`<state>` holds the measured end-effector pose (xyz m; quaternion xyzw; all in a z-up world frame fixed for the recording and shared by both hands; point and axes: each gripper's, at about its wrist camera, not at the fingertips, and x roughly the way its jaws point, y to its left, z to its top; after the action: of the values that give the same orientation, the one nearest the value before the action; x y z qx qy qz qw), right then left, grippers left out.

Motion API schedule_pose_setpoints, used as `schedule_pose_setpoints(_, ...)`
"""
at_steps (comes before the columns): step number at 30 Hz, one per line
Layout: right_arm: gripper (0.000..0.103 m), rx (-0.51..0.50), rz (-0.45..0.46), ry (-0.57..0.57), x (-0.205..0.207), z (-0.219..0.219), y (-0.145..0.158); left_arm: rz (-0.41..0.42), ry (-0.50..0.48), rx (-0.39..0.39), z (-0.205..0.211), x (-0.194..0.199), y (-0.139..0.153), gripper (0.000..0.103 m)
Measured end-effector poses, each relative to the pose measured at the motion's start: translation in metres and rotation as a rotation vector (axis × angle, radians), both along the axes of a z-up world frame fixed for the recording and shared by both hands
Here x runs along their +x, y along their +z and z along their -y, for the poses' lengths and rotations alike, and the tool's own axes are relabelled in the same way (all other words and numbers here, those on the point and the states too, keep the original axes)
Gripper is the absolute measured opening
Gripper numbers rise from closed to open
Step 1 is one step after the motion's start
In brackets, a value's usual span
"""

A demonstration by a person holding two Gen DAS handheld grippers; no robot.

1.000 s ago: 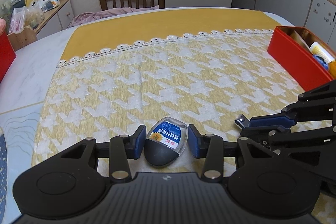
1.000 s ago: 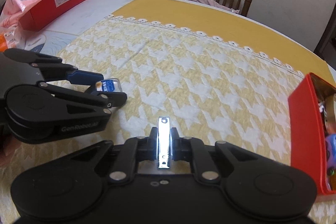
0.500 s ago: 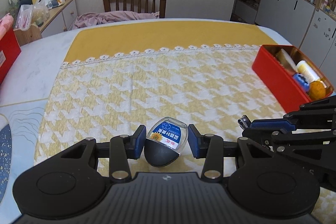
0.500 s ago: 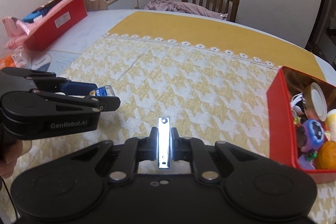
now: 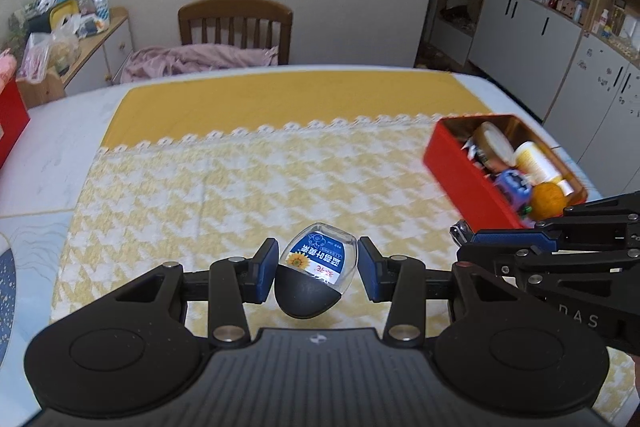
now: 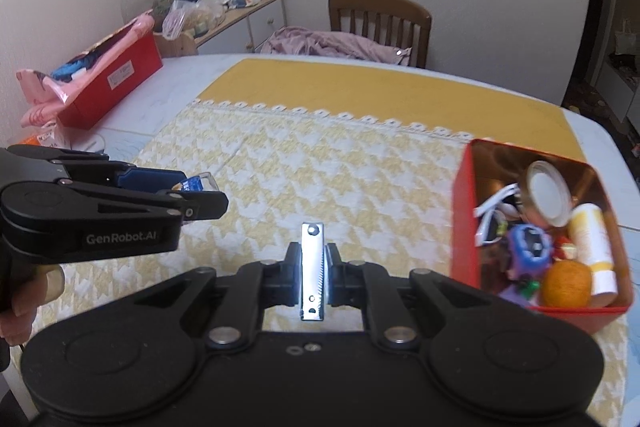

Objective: Organize rigid objects
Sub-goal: 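Carry the domed container and nail clipper over the red tin with both tools, then lower both tools into the tin and open them to release the container and clipper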

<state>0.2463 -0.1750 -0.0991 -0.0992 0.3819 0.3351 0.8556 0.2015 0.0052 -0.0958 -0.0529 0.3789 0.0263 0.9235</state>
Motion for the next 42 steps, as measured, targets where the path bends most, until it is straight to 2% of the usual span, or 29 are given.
schedule_pose_setpoints(19,0.01,0.024,0.041,-0.127,0.036,0.11,0.012,0.043,-0.088,-0.04,0.097,0.042,0.023,0.042)
schedule_pose_setpoints(30,0.01,0.029,0.011,-0.185,0.08,0.159,0.001,0.001,-0.126,-0.044,0.145,0.087,0.01,0.042)
schedule_pose_setpoints(38,0.01,0.028,-0.002,-0.185,0.111,0.171,-0.008,-0.018,-0.139,-0.032,0.165,0.13,0.003,0.042)
schedule_pose_setpoints(42,0.01,0.021,-0.008,-0.173,0.124,0.172,-0.012,-0.047,-0.133,0.006,0.176,0.152,-0.006,0.042)
